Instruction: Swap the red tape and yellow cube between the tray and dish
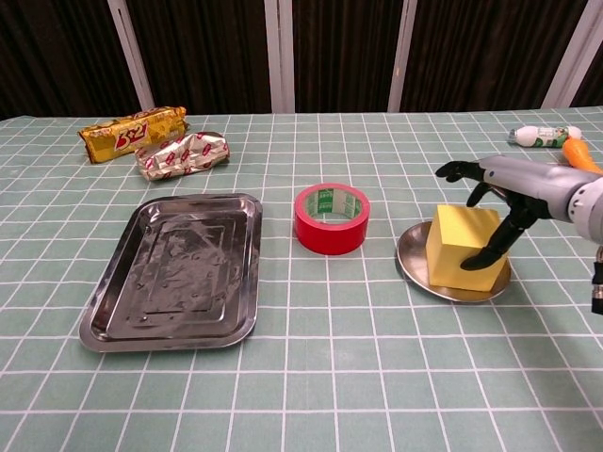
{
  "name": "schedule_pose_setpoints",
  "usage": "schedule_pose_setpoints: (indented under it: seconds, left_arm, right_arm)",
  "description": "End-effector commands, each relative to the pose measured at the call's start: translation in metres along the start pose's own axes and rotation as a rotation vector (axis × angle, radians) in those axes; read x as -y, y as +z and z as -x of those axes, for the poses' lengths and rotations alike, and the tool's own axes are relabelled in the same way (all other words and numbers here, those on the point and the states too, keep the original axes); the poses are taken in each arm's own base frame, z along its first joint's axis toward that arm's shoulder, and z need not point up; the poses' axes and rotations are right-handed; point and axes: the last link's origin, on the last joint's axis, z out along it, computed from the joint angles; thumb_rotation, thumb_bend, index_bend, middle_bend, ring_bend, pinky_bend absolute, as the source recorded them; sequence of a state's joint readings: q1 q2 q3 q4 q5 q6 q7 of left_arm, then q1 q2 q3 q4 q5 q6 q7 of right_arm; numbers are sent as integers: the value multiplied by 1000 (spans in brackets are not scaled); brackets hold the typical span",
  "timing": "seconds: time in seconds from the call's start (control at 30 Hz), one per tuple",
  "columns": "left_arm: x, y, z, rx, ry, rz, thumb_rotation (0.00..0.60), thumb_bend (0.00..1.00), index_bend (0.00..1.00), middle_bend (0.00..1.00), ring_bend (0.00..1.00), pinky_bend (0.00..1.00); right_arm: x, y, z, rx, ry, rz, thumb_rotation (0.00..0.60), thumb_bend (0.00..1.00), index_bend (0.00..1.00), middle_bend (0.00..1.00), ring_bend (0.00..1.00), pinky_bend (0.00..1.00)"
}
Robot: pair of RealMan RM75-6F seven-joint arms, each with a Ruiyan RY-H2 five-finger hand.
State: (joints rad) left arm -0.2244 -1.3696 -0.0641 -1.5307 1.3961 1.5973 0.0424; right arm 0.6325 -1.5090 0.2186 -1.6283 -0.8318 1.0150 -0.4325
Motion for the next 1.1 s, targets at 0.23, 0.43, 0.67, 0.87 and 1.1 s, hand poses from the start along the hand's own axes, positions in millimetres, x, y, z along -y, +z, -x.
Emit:
schedule_pose_setpoints:
  seconds: [0.23,0.43,0.67,0.87,1.1]
  left_arm:
    - [0,0,0,-6,-32,-1,600,0,206,0,0,0]
    - [2,1,-1,-16,-36,-15,600,0,212,0,0,0]
    - [1,2,2,-3,-36,-14,600,1,216,0,0,0]
    - [3,3,3,8,-36,-22,600,1,216,0,0,0]
    - [12,10,-1,8,-64,-57,600,1,216,0,0,0]
  right_arm:
    - [2,2,4,-41,-12,1,600,253,185,363,536,137]
    - [18,-7,-13,-100,3,-70,600,256,186,364,539,137]
    - [60,-43,-18,-67,49,-235,600,256,186,364,539,137]
    - [89,-54,6,11,42,-312,600,257,186,364,519,125]
    - [109,-50,30,55,40,-333,600,210,155,334,467,102]
